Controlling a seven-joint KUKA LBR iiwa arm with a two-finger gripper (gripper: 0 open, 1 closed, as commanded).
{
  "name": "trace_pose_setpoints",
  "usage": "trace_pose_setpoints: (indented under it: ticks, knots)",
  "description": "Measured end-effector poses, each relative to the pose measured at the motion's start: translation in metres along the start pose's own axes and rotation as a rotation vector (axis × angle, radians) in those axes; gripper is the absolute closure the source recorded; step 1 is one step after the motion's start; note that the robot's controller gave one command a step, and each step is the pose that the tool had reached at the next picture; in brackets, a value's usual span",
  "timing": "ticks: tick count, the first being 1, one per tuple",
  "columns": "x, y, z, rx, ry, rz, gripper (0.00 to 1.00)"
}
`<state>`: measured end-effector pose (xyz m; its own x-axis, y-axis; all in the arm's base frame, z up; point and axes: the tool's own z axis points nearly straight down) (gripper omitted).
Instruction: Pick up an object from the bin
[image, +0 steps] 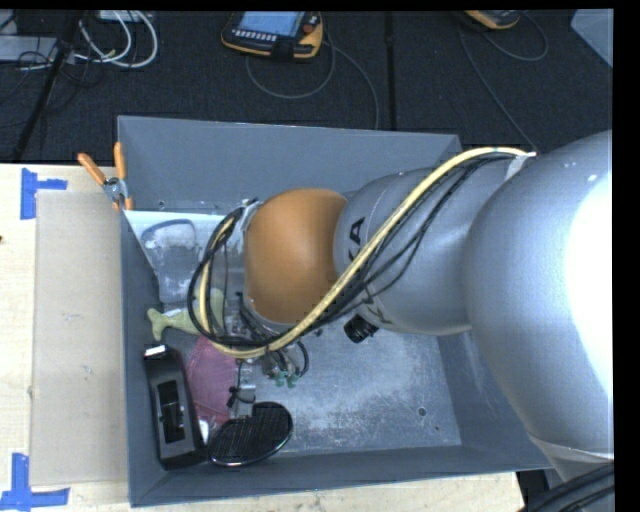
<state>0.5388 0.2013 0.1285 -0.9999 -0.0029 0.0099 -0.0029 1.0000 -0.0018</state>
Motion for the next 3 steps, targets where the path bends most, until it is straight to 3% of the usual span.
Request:
trace_pose_setpoints:
  ticks: [1,2,3]
  knots:
    - [-0.002,-0.001,-0.004,-0.001,-0.007,0.004,0.00]
    - [0.041,-0.014,0.005,0.000,-0.001,0.179,0.00]
    - [0.056,-0.021,0.002,0.000,-0.001,0.140,0.00]
